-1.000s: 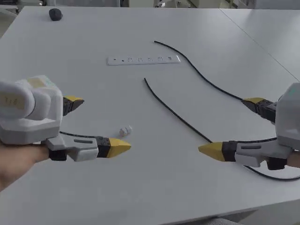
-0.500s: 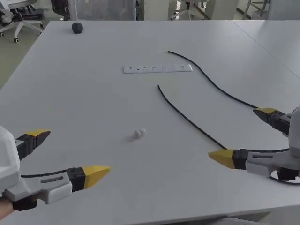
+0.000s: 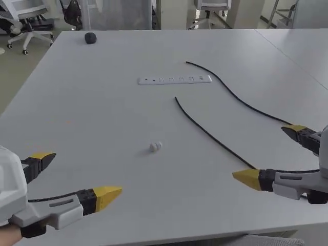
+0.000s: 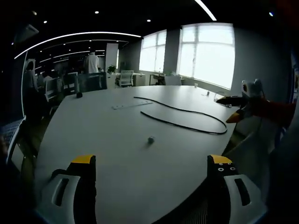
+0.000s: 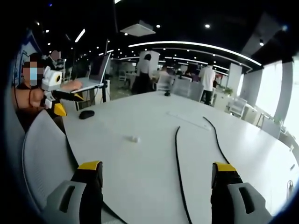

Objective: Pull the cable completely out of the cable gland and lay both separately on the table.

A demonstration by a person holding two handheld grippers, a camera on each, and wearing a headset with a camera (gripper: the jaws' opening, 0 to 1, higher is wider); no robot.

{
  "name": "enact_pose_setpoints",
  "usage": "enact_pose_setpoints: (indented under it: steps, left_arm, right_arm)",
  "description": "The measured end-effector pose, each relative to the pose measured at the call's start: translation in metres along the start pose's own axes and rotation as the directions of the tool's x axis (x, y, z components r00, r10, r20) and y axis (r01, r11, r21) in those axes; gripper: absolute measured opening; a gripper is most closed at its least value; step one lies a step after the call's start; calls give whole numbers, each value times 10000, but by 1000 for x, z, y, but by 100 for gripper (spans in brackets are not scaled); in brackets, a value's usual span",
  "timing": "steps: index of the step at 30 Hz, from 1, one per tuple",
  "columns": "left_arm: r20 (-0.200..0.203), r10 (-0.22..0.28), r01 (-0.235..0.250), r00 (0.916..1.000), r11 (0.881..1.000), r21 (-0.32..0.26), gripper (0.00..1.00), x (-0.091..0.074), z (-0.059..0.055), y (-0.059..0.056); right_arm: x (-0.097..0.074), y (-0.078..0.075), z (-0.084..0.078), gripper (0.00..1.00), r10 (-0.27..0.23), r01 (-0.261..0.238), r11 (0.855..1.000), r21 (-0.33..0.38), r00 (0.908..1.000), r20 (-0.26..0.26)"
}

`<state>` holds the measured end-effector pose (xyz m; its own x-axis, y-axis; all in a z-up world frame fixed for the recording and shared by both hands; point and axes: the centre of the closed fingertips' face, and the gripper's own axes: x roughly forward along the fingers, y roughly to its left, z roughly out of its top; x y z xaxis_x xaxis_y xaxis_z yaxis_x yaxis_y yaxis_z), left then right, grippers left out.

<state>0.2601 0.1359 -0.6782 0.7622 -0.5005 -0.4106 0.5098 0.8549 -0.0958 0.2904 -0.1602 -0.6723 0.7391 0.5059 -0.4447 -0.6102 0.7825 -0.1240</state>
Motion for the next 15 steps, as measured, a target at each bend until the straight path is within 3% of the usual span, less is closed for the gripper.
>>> enact_pose_setpoints:
  steps: [15]
  left_arm:
    - [-157, -7, 11, 9999, 9997, 257, 100, -1, -1, 1]
  right_arm:
    - [1, -1, -4, 99, -66, 65, 10000, -58, 9997, -250]
